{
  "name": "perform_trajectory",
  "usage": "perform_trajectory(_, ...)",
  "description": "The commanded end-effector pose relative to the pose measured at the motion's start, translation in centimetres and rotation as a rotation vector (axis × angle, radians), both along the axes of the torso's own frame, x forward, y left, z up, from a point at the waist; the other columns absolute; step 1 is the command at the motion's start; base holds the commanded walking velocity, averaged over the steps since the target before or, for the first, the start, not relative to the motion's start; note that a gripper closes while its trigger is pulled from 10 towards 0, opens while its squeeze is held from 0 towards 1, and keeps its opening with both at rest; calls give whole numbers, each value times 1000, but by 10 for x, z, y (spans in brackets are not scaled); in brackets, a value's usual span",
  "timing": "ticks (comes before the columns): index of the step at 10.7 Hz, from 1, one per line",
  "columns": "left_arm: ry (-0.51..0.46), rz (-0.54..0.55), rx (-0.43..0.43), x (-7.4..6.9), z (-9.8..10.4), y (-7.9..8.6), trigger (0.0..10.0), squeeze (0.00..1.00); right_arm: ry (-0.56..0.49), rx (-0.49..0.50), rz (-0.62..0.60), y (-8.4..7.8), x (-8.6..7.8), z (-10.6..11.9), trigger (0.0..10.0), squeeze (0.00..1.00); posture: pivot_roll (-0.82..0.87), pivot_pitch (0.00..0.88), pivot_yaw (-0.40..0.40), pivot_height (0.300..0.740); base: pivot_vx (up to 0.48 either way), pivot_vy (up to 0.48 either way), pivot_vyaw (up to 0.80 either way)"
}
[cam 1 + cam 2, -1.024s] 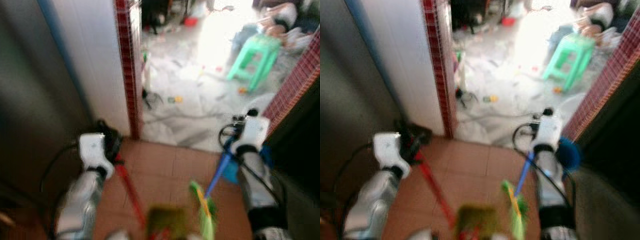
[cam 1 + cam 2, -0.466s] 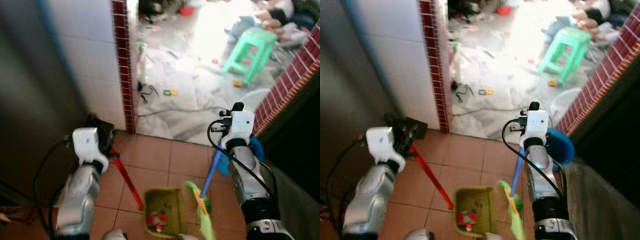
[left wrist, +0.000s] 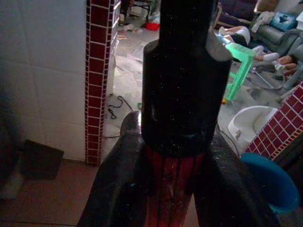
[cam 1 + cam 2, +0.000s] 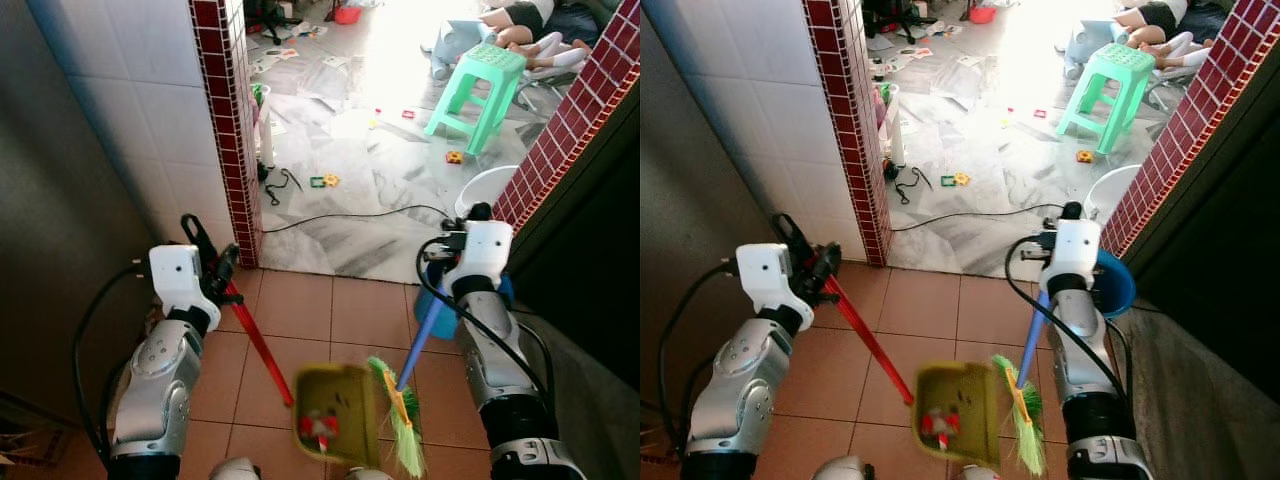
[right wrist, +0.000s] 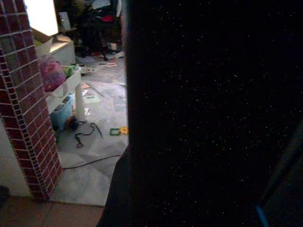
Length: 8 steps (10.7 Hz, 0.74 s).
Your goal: Sweep floor
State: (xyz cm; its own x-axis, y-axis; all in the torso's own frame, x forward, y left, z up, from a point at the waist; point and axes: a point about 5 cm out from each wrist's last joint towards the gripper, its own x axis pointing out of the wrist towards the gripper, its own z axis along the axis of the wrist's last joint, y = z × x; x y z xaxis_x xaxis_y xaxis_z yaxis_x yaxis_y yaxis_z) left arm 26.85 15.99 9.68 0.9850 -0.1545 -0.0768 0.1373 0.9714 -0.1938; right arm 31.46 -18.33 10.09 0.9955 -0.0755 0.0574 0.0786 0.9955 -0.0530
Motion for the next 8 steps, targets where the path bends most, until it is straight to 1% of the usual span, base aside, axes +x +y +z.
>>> perform_trajectory(1,-18,-27,-34,1,4,-5,10000,0,11,-16,-32,-10,-2,-2,10000,0,-49,0,1,740,0,0,-800)
perform_trajectory(7,-7,-51,-41,2,1,-9,10000,0,2,-26,-48,-16,-5,0,10000,0,-73,0,10,740,0,-364,-789)
perform_trajectory(8,-4,-50,-46,2,0,-10,10000,0,1,-27,-53,-17,-7,-1,10000,0,-77,0,14,740,0,0,-463)
